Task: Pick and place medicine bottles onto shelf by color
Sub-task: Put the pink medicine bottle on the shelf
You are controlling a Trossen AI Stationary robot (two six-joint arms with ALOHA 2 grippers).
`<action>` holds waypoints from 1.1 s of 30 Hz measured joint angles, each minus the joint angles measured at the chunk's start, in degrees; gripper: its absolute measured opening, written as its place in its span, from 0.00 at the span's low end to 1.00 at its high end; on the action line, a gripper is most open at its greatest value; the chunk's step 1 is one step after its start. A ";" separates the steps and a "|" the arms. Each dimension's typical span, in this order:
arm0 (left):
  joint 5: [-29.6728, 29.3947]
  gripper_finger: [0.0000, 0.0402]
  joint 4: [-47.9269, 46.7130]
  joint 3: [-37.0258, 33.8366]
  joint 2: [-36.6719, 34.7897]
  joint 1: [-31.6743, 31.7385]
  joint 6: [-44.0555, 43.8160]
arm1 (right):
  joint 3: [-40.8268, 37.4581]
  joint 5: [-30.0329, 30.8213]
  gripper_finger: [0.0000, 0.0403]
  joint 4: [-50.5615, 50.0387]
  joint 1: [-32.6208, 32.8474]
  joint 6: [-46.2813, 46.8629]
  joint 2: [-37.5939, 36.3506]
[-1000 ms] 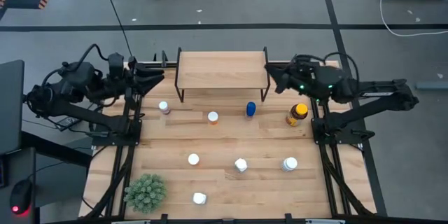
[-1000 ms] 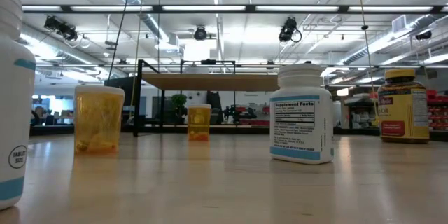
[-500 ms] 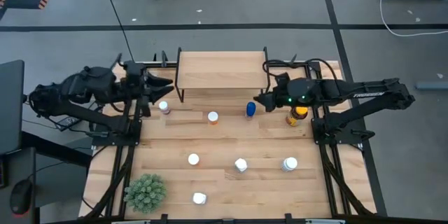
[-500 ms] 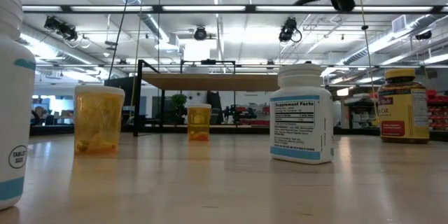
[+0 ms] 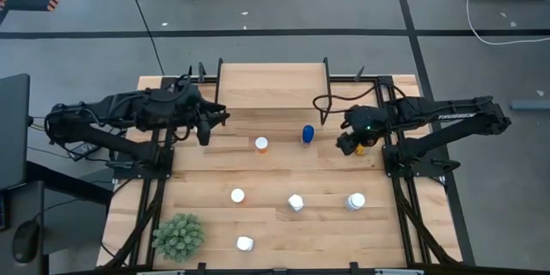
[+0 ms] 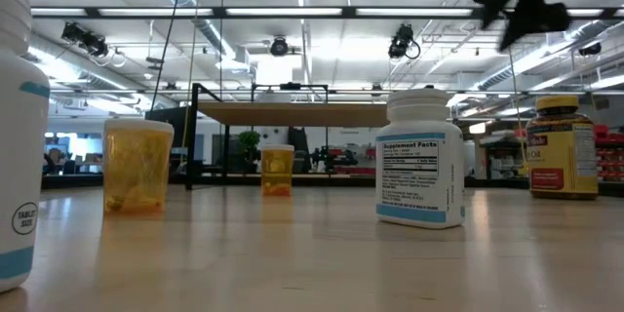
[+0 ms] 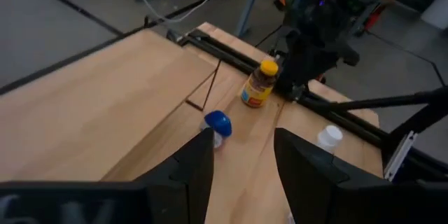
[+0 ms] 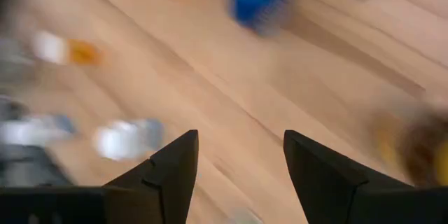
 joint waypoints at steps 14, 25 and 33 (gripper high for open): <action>0.00 0.32 0.58 0.02 2.45 -0.54 -14.54 | -0.02 4.34 0.61 -15.67 -1.76 3.40 -1.33; 0.52 0.39 -0.52 0.02 2.77 -1.44 -17.53 | -0.01 8.24 0.73 -21.41 -7.19 1.23 -1.58; 1.36 0.55 -4.07 0.03 2.77 -1.42 -16.89 | -0.02 8.22 0.74 -22.16 -7.41 2.12 -1.58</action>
